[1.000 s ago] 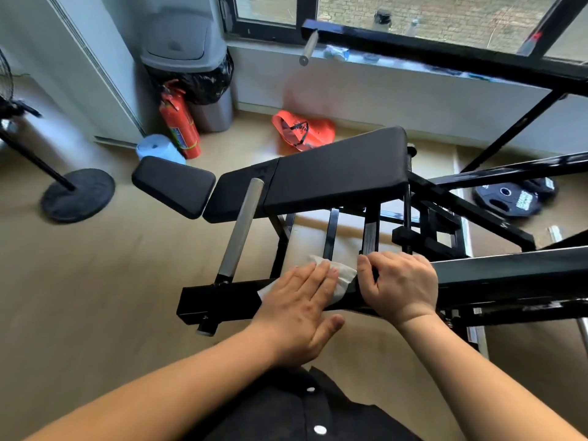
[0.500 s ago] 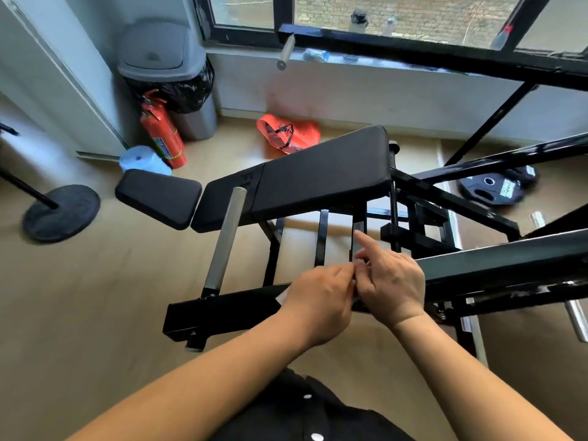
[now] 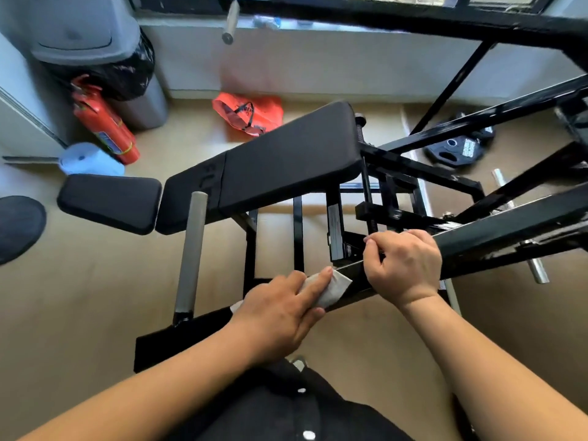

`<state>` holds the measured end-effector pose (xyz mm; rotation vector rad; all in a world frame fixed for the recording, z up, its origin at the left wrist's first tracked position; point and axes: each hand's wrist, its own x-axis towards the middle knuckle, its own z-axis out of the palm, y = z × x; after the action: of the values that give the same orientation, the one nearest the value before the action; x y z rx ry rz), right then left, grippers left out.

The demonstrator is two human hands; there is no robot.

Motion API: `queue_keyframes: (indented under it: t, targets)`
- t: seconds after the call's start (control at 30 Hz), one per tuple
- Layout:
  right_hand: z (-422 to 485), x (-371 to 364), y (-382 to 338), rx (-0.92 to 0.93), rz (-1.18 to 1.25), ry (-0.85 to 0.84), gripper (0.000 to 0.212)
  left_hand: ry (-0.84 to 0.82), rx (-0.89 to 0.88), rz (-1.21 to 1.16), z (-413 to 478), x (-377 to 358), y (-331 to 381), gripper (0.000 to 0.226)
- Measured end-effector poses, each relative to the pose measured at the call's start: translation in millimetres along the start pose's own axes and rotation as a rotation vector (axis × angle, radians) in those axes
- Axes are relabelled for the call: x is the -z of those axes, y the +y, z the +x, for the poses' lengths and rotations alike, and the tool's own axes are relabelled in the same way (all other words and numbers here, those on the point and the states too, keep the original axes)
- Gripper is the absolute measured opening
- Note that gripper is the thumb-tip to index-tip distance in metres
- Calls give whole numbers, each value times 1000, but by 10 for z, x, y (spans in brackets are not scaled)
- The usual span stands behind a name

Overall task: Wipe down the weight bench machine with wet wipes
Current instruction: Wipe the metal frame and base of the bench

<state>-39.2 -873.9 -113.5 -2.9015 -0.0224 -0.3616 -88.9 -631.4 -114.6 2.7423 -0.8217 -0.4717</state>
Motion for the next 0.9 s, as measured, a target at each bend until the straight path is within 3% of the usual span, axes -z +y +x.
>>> queue_keyframes:
  t: [0.1,0.27,0.43,0.53,0.6,0.73,0.9]
  targets:
    - [2,-13,-8,-23,-14,-22,32,-2,-39,-45,269,57,157,70]
    - [75,26,-6,-73,-5,-91,36,-70,-40,-212,837,164,418,48]
    - [60,243,212,37,217,-54,28,-122,-28,-185,470,146,129,64]
    - [216,292,589,74,-57,14,26,-90,-62,-106,435,192,134,68]
    - [262,238,741,36,-129,-26,29,-67,-74,-88,583,210,349,70]
    - [243,188,802,28,10,-14,32,-14,18,-96,1120,159,918,69]
    - [230,200,832,79,120,2,33,27,36,-67,1175,134,999,71]
